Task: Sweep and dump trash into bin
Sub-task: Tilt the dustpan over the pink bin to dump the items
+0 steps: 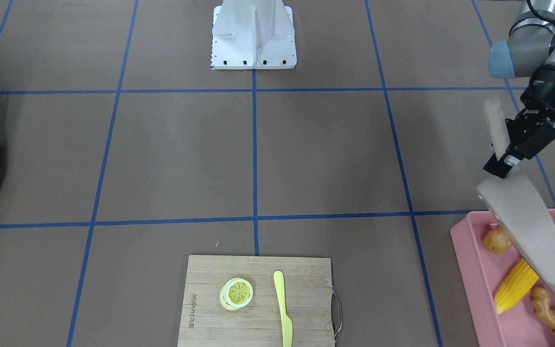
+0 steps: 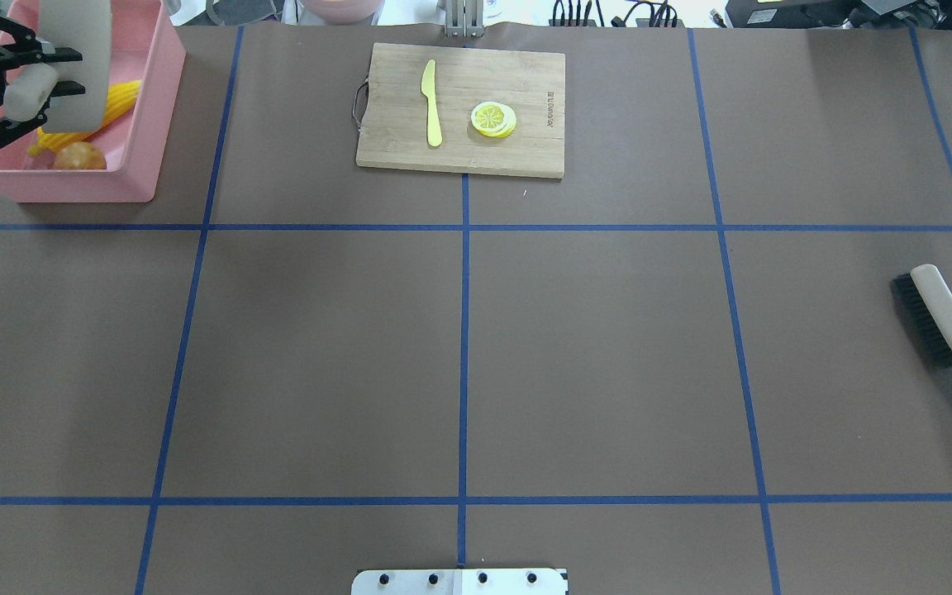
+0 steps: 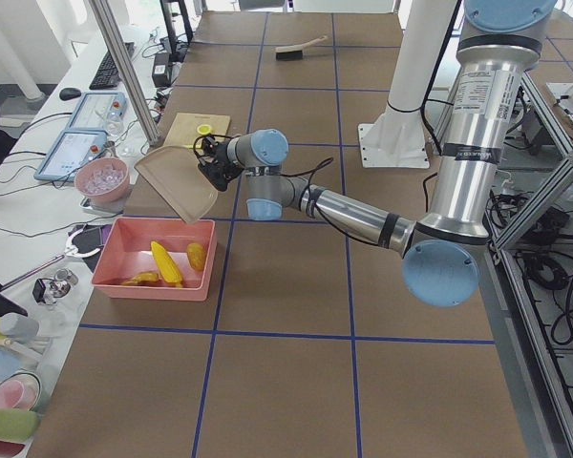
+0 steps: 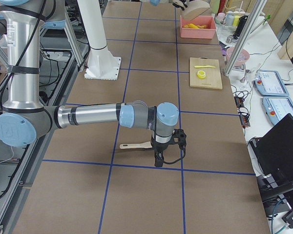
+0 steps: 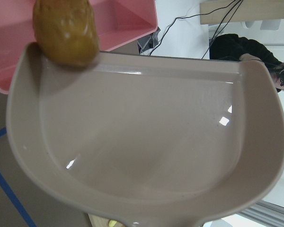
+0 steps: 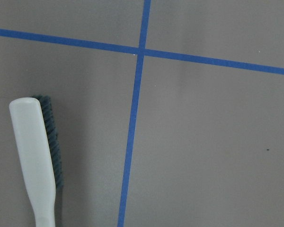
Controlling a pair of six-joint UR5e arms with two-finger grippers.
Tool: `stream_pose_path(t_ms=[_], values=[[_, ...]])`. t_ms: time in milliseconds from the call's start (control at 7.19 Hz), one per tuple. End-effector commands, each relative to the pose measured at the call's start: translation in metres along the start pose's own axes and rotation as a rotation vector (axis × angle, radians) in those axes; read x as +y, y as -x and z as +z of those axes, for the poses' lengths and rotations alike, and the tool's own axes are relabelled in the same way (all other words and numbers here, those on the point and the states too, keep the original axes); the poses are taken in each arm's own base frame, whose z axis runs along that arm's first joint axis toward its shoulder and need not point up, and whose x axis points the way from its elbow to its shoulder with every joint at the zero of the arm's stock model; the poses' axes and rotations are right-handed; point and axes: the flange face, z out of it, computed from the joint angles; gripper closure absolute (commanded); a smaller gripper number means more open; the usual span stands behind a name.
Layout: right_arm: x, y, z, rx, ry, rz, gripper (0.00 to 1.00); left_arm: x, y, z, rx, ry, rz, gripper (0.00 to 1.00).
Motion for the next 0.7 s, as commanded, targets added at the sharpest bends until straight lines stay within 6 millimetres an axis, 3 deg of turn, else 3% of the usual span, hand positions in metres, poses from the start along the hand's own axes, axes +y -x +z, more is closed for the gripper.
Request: stream_pose_path(t_ms=[0, 139, 278, 417, 556], values=[[0.001, 0.001, -0.001, 0.002, -0.002, -0.006, 0.0, 0.004, 0.001, -0.001, -0.019, 0.044, 0.24, 1.0], [0.003, -0.008, 0.01, -0.001, 0.019, 0.015, 0.0, 0.009, 0.006, -0.003, -0.03, 0.076, 0.44, 1.0], [-0.003, -0.004, 0.003, 0.004, 0.006, 0.007, 0.0, 0.008, 0.009, -0.001, -0.042, 0.074, 0.618, 1.0], [-0.003, -0.004, 0.004, 0.001, 0.007, 0.008, 0.0, 0.01, 0.008, 0.003, -0.062, 0.071, 0.689, 1.0], [-0.002, -0.003, 0.004, -0.002, 0.007, 0.008, 0.0, 0.027, 0.012, 0.009, -0.052, 0.119, 0.916, 1.0]])
